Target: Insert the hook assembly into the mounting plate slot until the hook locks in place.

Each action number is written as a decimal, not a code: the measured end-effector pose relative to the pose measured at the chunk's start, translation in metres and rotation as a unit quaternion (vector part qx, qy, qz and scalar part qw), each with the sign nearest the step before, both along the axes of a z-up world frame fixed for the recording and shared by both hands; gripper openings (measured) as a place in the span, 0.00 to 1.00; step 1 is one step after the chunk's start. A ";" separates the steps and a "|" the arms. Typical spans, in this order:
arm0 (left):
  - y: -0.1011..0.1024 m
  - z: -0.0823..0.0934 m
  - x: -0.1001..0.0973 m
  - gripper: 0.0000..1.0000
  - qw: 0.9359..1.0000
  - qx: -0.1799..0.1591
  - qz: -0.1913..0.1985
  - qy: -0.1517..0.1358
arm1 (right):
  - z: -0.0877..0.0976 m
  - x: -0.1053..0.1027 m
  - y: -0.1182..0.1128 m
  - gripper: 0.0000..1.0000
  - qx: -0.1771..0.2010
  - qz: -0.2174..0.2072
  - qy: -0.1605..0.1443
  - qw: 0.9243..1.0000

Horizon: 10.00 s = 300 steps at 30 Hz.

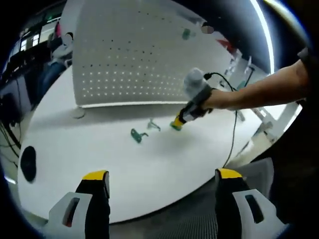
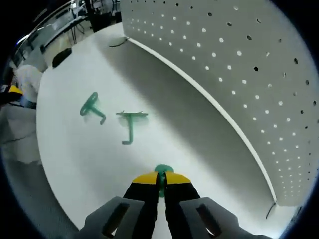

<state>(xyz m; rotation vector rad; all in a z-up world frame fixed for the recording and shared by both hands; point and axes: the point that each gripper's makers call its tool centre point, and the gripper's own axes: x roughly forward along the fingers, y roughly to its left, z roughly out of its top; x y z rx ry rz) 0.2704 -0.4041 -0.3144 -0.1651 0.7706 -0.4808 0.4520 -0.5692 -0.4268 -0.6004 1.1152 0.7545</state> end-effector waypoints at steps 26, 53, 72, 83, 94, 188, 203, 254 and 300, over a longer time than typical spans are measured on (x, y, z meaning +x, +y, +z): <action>-0.003 0.007 0.005 0.90 1.000 0.009 -0.008 -0.005 | 0.024 0.002 0.006 0.00 0.075 -0.039 -0.026 0.996; -0.004 0.047 0.029 0.93 0.997 0.049 -0.045 -0.049 | 0.162 -0.033 0.030 0.00 0.316 -0.129 -0.137 0.930; -0.021 0.074 0.048 0.75 0.996 -0.001 -0.044 -0.079 | 0.226 -0.098 0.082 0.00 0.479 -0.163 -0.135 0.852; -0.026 0.095 0.054 0.53 0.993 -0.058 -0.028 -0.098 | 0.244 -0.120 0.117 0.00 0.513 -0.137 -0.142 0.835; -0.028 0.110 0.054 0.28 0.987 -0.117 -0.019 -0.104 | 0.255 -0.127 0.128 0.00 0.520 -0.110 -0.157 0.832; -0.034 0.149 0.058 0.03 0.965 0.011 -0.067 -0.254 | 0.279 -0.129 0.129 0.00 0.554 -0.114 -0.141 0.813; -0.045 0.146 0.052 0.21 0.963 0.011 -0.099 -0.250 | 0.288 -0.138 0.136 0.00 0.519 -0.054 -0.197 0.830; -0.042 0.124 0.052 0.98 0.975 -0.031 -0.068 -0.209 | 0.301 -0.022 0.039 0.00 0.409 -0.152 -0.394 0.809; -0.021 0.106 0.061 0.89 0.982 -0.014 -0.046 -0.180 | 0.328 0.116 -0.060 0.00 0.331 -0.272 -0.499 0.753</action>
